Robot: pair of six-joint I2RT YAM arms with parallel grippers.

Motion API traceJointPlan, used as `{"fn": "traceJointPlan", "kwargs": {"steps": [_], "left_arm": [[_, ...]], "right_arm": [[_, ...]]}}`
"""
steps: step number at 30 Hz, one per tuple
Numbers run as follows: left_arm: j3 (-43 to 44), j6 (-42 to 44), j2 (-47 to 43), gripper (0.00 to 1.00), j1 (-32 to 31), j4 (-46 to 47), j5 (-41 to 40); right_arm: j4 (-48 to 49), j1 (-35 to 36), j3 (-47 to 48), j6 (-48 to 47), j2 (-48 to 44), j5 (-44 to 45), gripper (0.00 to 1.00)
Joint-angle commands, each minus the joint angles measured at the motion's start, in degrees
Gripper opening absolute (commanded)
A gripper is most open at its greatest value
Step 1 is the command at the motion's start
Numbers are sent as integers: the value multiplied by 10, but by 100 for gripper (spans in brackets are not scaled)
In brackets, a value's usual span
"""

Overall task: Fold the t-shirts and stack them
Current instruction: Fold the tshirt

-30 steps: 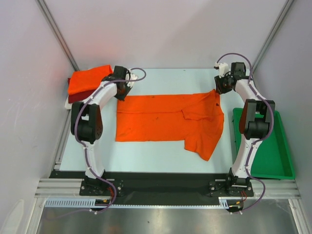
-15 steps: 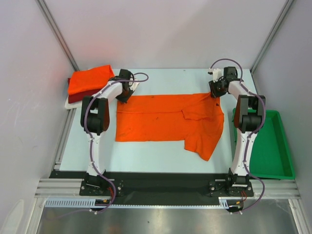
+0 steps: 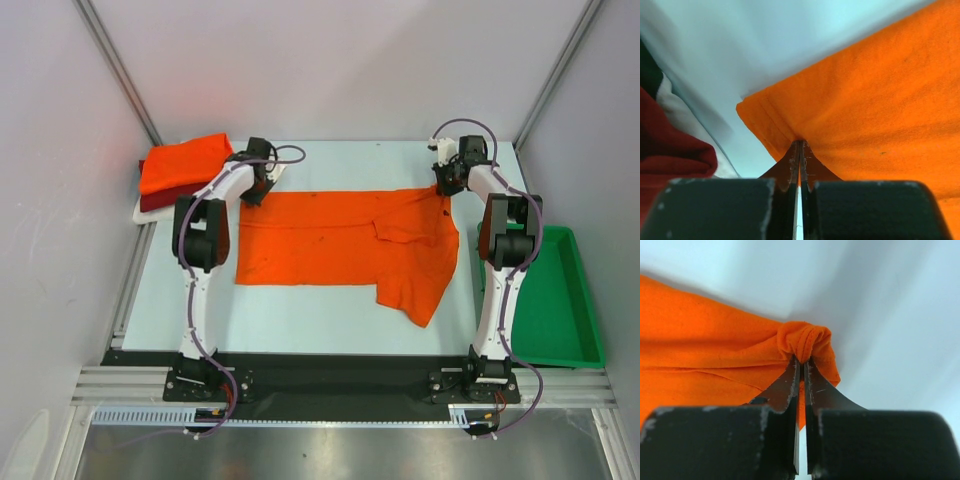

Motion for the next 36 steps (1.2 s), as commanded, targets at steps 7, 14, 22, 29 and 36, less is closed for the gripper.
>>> {"fn": "traceJointPlan", "kwargs": {"steps": [7,14,22,29,36], "left_arm": [[162,43,113,2,7,-8,-30],[196,40,118,4,-2,-2,-34],[159,22,-28,13,-30,41,-67],[-14,30,-195,17,-68,71,-30],[-341,56,-355,19,-96,166,-39]], "right_arm": [[37,-12,36,-20,42,74,1],[47,-14,67,-16,52,76,9],[46,-5,57,-9,-60,84,49],[55,0,-114,-19,-266,48,55],[-49,22,-305,-122,-437,-64,51]]}}
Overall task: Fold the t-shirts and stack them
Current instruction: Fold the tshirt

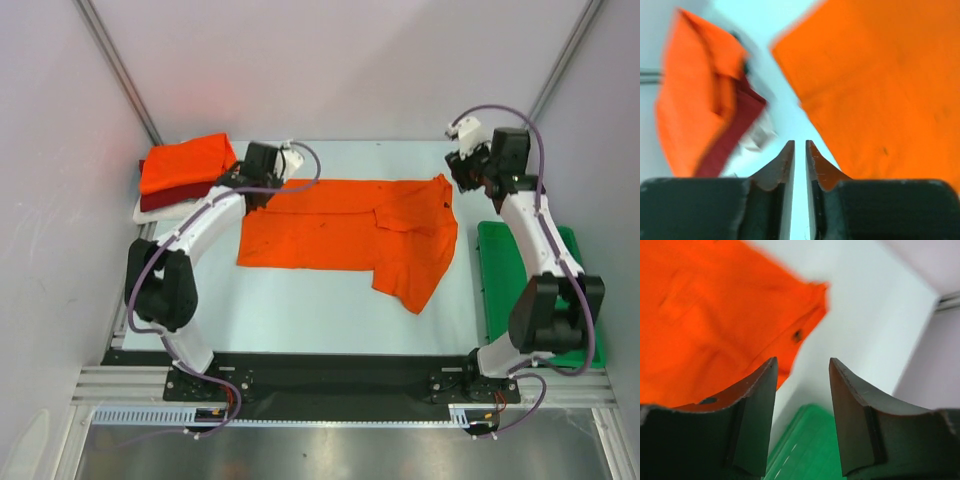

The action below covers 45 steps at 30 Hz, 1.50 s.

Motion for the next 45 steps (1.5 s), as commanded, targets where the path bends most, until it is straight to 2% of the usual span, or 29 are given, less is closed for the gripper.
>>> {"fn": "traceJointPlan", "kwargs": {"steps": [1,6,7,9,11,12,13,14,18,24,38,45], "left_arm": [[-131,14,-56,24,1,49,3],[-241,-18,-137,37,1,58,23],[-253,-20,-148,45,1,60,28],[-278,-18,-170,55,2,60,37],[-286,-21,-177,60,7,47,55],[-287,-23,-178,65,8,42,61],[-287,-31,-178,69,13,39,64],[-287,-36,-178,70,14,34,72],[-278,-57,-170,75,22,17,100],[-278,-66,-172,84,34,3,113],[-274,-76,-144,83,85,17,105],[-273,-92,-127,77,108,0,119]], "right_arm": [[-98,18,-107,-93,-71,-92,50],[-133,87,-295,-202,-211,-122,47],[-140,97,-318,-212,-234,-125,47],[-145,134,-384,-229,-303,-125,48],[-148,175,-421,-247,-356,-126,49],[-154,194,-434,-252,-371,-125,49],[-166,208,-460,-262,-380,-125,50],[-170,241,-472,-269,-395,-118,50],[-162,292,-525,-286,-409,-92,50],[-123,302,-551,-296,-370,-61,51],[-66,303,-579,-297,-325,-31,49],[-53,301,-599,-300,-322,-6,40]]}}
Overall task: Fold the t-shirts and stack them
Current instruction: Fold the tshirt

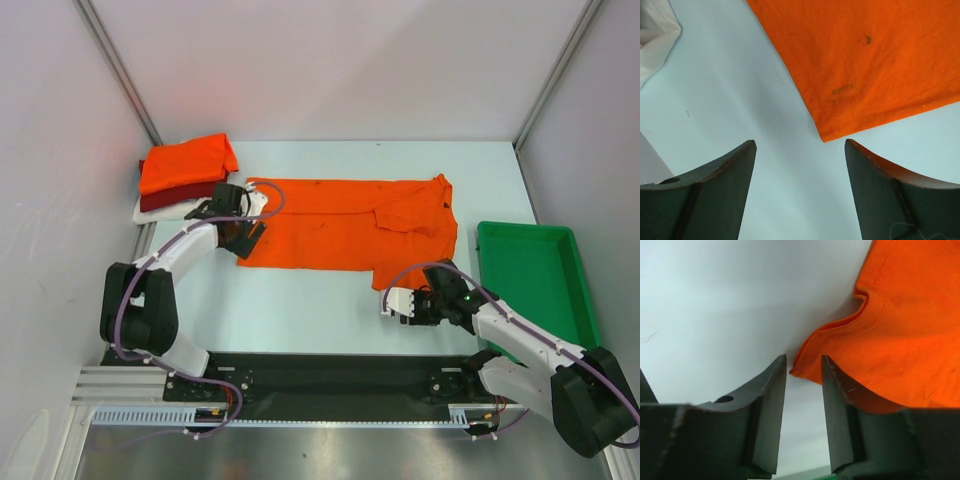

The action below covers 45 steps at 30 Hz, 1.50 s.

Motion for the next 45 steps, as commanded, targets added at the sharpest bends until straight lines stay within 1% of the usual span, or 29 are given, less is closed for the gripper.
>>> {"fn": "traceJointPlan", "kwargs": {"steps": [1,3,4,6,7,8,9,10,13,18,23,24,26,27,29,30,32,33,34,35,36,37,41,45], "left_arm": [[13,-32,6,76,28,-10,22],[18,-45,13,74,46,-36,47],[25,-55,17,73,63,-54,84],[29,-63,27,69,74,-67,111],[27,-62,30,69,77,-70,119],[23,-62,34,68,77,-70,129],[20,-62,45,68,77,-68,133],[18,-66,52,67,78,-64,139],[26,-64,86,63,81,-64,155],[46,-63,135,59,88,-60,173],[69,-68,155,57,92,-60,180],[72,-67,159,53,92,-61,181],[74,-64,161,48,92,-66,190],[72,-63,160,41,92,-68,192],[69,-58,153,31,92,-74,199],[64,-55,149,17,92,-77,201],[61,-50,138,3,93,-86,209],[60,-48,134,0,93,-89,211],[60,-44,128,0,93,-98,215],[69,-35,103,0,93,-119,218],[69,-33,103,0,93,-125,218],[70,-32,96,1,93,-130,218],[79,-25,62,1,93,-153,223],[91,-22,48,0,93,-172,225]], "right_arm": [[-7,1,-22,-6,10,33,38],[-19,1,-22,-10,10,39,34],[-25,0,-22,-12,10,40,30],[-39,-2,-18,-13,7,40,23],[-45,-3,-17,-17,9,40,14],[-50,-8,-16,-20,9,39,9],[-55,-11,-14,-20,9,39,1],[-59,-16,-11,-23,9,36,0],[-69,-28,-2,-22,12,26,0],[-63,-39,10,-20,13,35,0],[-67,-47,15,-22,15,36,0],[-67,-47,14,-21,15,36,0],[-67,-47,14,-22,15,36,0],[-66,-48,14,-22,16,36,0],[-62,-50,14,-23,18,37,0],[-61,-52,15,-19,18,37,0],[-57,-57,20,-9,17,35,0],[-59,-61,25,-1,16,33,0],[-59,-69,42,17,12,26,0],[-81,-83,81,55,5,12,0],[-81,-83,81,55,4,11,0],[-88,-87,109,79,1,6,0],[-116,-97,163,125,-23,1,0],[-131,-97,200,160,-47,4,0]]}}
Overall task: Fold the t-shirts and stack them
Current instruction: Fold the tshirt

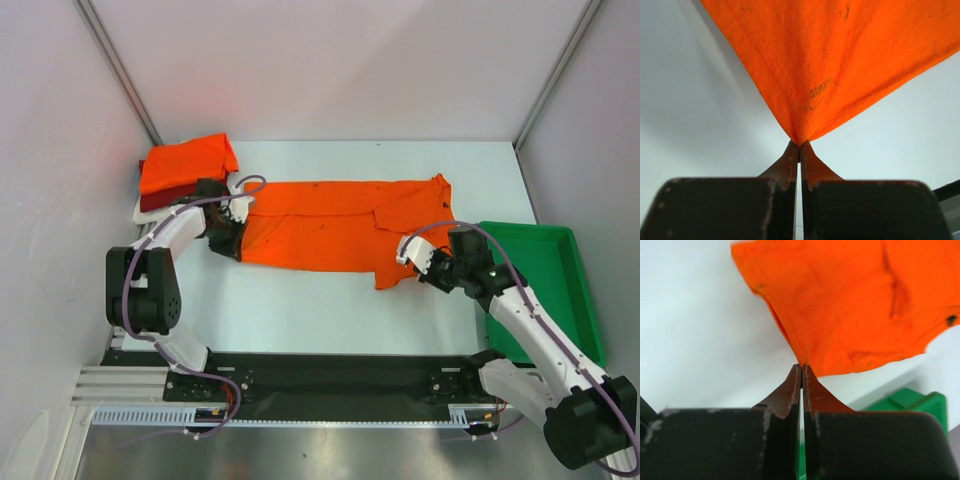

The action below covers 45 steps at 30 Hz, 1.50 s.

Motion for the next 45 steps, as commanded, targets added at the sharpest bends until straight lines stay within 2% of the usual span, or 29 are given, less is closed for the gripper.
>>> {"fn": "traceJointPlan", "kwargs": {"steps": [1,9,16,22,29,36,42,43,45], "left_arm": [[26,16,-32,0,2,-31,20],[83,22,-23,0,2,-66,20],[142,38,36,0,2,-94,13],[196,42,89,0,2,-112,16],[272,41,146,0,2,-134,12],[405,42,237,1,2,-179,2],[481,41,306,0,2,-184,-30],[491,41,323,7,2,-185,-37],[513,37,333,11,2,-181,-57]], "right_arm": [[-31,-2,37,58,-26,-6,0],[-7,-39,103,57,-6,-3,0],[51,-68,162,47,78,-17,0],[101,-108,207,73,171,-37,0],[126,-131,305,79,276,-50,0],[131,-144,418,82,400,-64,0],[152,-147,518,102,526,-68,0],[155,-147,546,107,542,-67,0],[166,-147,561,122,579,-46,0]]}}
